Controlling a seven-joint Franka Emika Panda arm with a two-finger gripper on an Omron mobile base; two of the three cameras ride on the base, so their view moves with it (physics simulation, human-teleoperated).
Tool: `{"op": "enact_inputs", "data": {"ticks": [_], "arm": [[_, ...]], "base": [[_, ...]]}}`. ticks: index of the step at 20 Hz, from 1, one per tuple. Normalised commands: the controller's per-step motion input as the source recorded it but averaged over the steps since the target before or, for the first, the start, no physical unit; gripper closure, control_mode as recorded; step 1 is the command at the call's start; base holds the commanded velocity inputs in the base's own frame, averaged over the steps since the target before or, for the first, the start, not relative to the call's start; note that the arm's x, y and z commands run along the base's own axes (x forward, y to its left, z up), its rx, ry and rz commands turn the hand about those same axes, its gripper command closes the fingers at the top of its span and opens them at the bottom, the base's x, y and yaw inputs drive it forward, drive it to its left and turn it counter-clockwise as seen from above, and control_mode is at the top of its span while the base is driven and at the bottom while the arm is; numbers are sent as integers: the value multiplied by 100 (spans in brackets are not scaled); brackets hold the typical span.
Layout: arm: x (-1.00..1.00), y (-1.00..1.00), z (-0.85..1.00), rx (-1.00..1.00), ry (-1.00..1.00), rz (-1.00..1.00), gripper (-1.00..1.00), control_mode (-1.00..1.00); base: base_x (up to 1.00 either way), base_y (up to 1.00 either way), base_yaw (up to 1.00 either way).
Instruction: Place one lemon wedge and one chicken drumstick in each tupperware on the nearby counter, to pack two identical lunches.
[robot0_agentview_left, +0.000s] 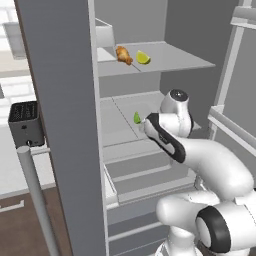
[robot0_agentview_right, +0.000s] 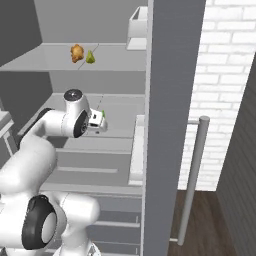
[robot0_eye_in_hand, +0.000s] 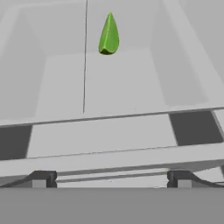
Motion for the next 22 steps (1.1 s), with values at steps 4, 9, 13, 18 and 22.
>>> {"op": "enact_inputs", "data": {"ticks": [4,9,13,18,22], "arm": [[91,6,-9,0,0,0,-100,-100],[85,10,-14,0,0,0,-100,-100],[80,11,-9,0,0,0,-100,-100],[69,2,-14,0,0,0,-100,-100],[50,0,-26,0,0,0,-100,-100]], "base": [[0,0,0],[0,0,0],[0,0,0],[0,0,0],[0,0,0]]}}
